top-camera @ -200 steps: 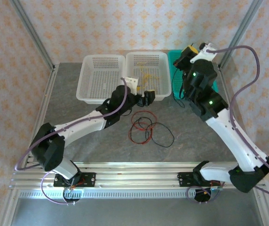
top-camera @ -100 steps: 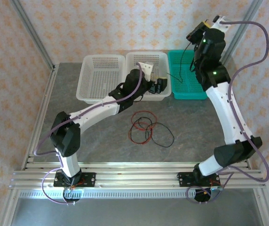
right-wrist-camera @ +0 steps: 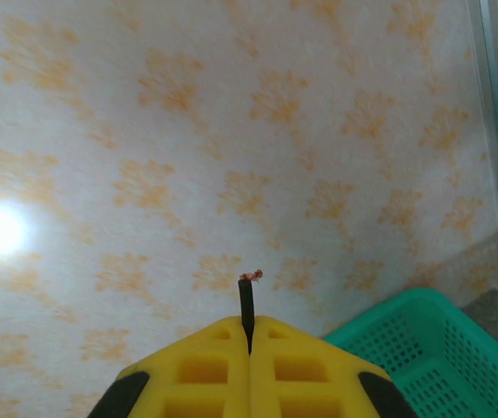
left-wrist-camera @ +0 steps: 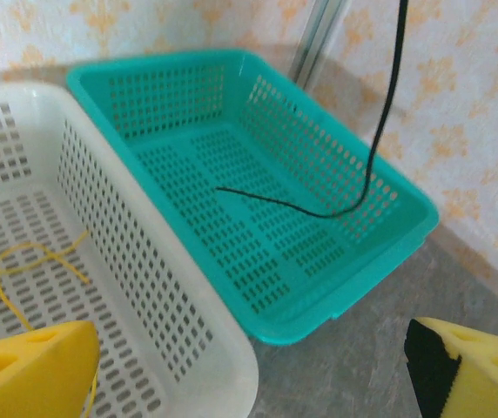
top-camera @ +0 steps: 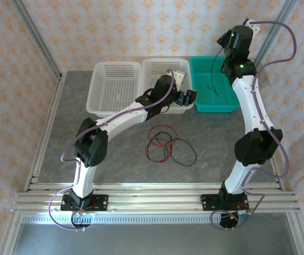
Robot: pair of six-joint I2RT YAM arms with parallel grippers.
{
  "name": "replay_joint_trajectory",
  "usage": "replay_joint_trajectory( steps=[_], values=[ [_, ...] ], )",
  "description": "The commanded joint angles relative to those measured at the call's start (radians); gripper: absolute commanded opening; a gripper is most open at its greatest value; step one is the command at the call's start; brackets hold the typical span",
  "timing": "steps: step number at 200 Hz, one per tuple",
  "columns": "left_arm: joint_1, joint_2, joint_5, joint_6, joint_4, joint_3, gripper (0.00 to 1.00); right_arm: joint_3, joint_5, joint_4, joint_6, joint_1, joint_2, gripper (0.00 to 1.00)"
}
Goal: Untangle the cables
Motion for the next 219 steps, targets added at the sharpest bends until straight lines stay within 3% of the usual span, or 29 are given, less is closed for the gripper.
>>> replay_joint_trajectory(
  steps=[1,134,170,208,219],
  values=[
    [0.006,0.022,0.027,0.012,-0.047,0.032,0.93,0.010,-0.036,-0.029,0.037,-0.030,0.061,0.00],
    [-0.020,0.038,-0.006,0.020,-0.089,-0.048,0.93,0.045,-0.054,-0.141,0.110,-0.056,0.384,0.00],
    [-0.023,0.029,-0.002,0.028,-0.079,-0.066,0.95,0.072,-0.089,-0.182,0.109,-0.057,0.407,0.21],
    [-0.023,-0.011,-0.010,0.032,-0.071,-0.079,0.95,0.015,-0.105,-0.148,0.094,-0.057,0.308,0.44],
    [-0.023,-0.030,-0.012,0.027,-0.064,-0.094,0.95,-0.016,-0.105,-0.137,0.092,-0.057,0.273,0.47]
  ],
)
